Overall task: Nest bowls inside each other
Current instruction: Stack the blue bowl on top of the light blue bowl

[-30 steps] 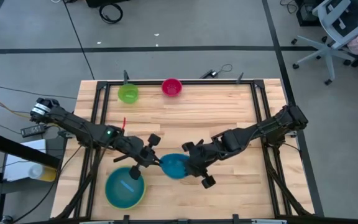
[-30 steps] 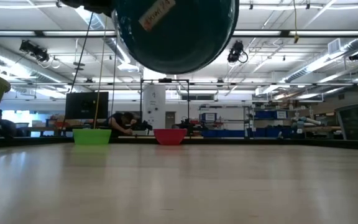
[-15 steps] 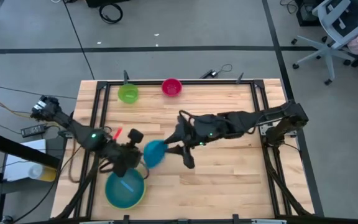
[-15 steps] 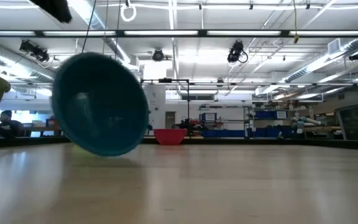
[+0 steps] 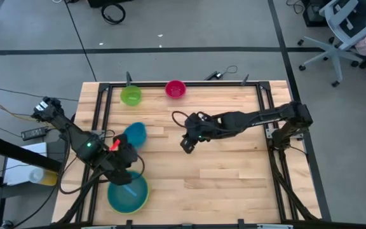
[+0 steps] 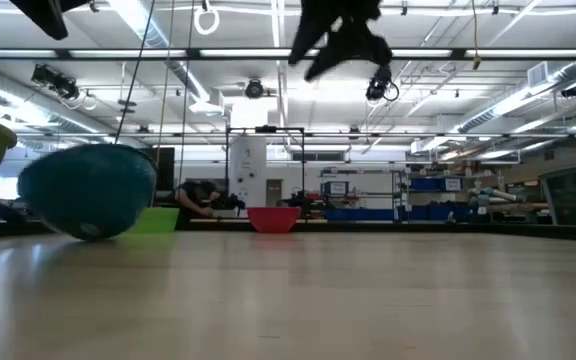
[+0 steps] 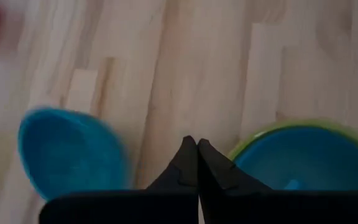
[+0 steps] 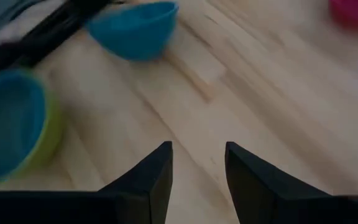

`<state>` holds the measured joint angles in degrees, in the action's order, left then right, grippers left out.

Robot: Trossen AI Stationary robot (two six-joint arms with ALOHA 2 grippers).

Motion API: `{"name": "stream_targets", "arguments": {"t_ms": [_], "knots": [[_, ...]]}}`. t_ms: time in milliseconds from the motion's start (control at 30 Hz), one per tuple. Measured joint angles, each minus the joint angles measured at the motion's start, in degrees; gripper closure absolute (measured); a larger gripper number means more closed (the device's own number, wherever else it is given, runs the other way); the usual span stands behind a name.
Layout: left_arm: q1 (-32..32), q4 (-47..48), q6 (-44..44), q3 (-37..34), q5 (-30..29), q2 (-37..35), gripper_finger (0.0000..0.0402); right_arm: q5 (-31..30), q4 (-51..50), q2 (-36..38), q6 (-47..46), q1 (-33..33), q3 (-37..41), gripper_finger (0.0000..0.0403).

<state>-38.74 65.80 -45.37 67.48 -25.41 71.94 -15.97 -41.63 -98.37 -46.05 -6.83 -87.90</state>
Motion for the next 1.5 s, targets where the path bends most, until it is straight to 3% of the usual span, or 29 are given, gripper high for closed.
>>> {"name": "stream_targets", "arguments": {"t_ms": [100, 433, 800, 933, 1100, 1267, 1500], "knots": [[0.14, 0.07, -4.72, 0.0, -0.28, 0.0, 0.0398, 1.95, 0.72, 0.09, -9.06, 1.07, 3.61, 0.0252], [2.4, 0.23, -12.59, 0.0, -0.31, -0.64, 0.0307, 8.02, 6.81, 0.02, -10.77, 0.25, 11.33, 0.0252], [9.91, 5.96, -18.68, 0.07, -0.06, -2.59, 0.0226, 8.15, 16.1, 0.02, -12.27, 1.92, 12.24, 0.0252], [13.0, 6.83, -18.47, 0.07, 3.21, -2.85, 0.0217, 9.23, 19.67, -0.03, -6.43, 2.46, 12.27, 0.0252], [14.4, 7.5, -15.48, 0.83, 4.97, -3.1, 0.0216, 12.84, 31.07, -3.9, 4.34, 2.83, 11.5, 0.0252], [14.56, 10.82, -13.48, 4.76, 5.86, -3.79, 0.0216, 15.63, 30.93, -11.83, 15.99, 3.39, 4.11, 0.0252], [14.37, 14.49, -13.93, 8.94, 6.47, -3.96, 0.0216, 13.21, 30.43, -22.79, 38.29, 4.72, -7.87, 0.0252]]}}
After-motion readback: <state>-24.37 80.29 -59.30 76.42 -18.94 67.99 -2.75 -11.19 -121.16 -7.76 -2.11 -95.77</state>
